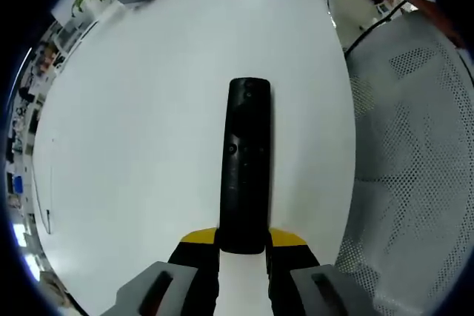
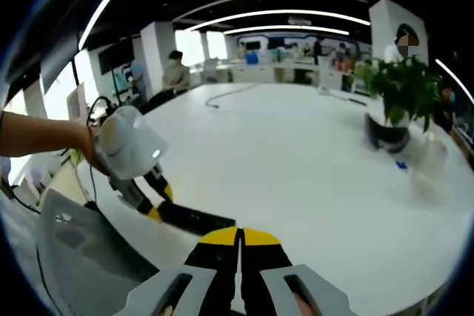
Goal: Press the specified remote control buttons in sequence, fully releasing each button before pressing the next.
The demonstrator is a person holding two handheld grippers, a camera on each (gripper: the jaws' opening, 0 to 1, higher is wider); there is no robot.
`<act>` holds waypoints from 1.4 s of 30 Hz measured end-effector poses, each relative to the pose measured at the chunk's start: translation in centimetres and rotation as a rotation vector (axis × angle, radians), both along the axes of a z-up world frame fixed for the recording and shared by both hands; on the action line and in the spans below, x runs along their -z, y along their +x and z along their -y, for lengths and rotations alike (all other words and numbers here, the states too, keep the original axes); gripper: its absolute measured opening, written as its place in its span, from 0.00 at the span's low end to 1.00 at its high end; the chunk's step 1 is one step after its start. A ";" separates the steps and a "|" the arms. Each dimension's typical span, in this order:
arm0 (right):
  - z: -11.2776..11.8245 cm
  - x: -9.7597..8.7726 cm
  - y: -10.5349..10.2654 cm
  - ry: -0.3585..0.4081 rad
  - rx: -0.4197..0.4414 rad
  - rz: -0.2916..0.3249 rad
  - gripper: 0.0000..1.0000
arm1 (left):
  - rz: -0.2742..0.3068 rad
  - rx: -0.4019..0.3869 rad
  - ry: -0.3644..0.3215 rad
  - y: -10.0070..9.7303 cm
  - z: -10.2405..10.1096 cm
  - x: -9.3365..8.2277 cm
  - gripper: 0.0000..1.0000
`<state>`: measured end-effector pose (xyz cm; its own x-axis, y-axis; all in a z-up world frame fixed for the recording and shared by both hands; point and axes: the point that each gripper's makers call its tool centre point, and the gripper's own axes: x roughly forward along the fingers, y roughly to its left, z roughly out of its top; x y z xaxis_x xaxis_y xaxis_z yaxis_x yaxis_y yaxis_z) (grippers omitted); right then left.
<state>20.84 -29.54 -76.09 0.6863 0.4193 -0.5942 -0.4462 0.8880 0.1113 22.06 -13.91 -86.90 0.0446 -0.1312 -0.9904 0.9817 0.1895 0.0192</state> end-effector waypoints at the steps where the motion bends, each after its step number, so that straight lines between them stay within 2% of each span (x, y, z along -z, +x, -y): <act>1: 0.0 0.0 0.0 0.000 0.000 0.000 0.00 | 0.000 0.002 0.000 -0.2 0.0 0.0 0.22; 8: 0.0 0.0 0.0 0.006 0.002 -0.001 0.00 | 0.000 0.006 -0.013 -1.3 -0.1 -0.1 0.22; 22: -0.1 -0.3 0.0 0.023 -0.004 0.004 0.00 | 0.008 -0.063 -0.063 -3.0 -0.1 -0.1 0.23; 27: -0.6 0.0 0.0 0.025 -0.027 -0.018 0.00 | 0.014 -0.084 -0.078 -3.6 0.0 -0.2 0.23; 31: -1.7 0.4 -0.3 0.068 -0.069 -0.086 0.00 | 0.020 -0.127 -0.117 -3.8 -0.1 -0.2 0.23; 32: -2.1 0.4 -0.4 0.087 -0.085 -0.120 0.00 | 0.022 -0.129 -0.129 -3.9 -0.1 -0.3 0.23; 35: -2.7 0.5 0.6 0.088 -0.101 -0.137 0.00 | 0.032 -0.149 -0.159 -3.9 -0.1 -0.3 0.23; 36: -3.3 0.7 0.5 0.096 -0.129 -0.183 0.00 | 0.028 -0.179 -0.168 -4.1 0.0 -0.3 0.23; 37: -3.4 0.8 0.6 0.099 -0.131 -0.198 0.00 | 0.024 -0.182 -0.174 -4.3 0.0 -0.4 0.23; 40: -4.3 2.1 1.2 0.111 -0.152 -0.309 0.00 | 0.025 -0.200 -0.217 -4.7 0.1 -0.4 0.23; 42: -4.2 3.4 1.4 0.099 -0.125 -0.393 0.00 | 0.029 -0.212 -0.239 -4.7 0.1 -0.5 0.23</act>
<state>22.26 -25.30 -79.47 0.3559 0.5530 -0.7533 -0.4560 0.8064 0.3765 17.34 -13.98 -86.43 0.1233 -0.3443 -0.9307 0.9194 0.3926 -0.0235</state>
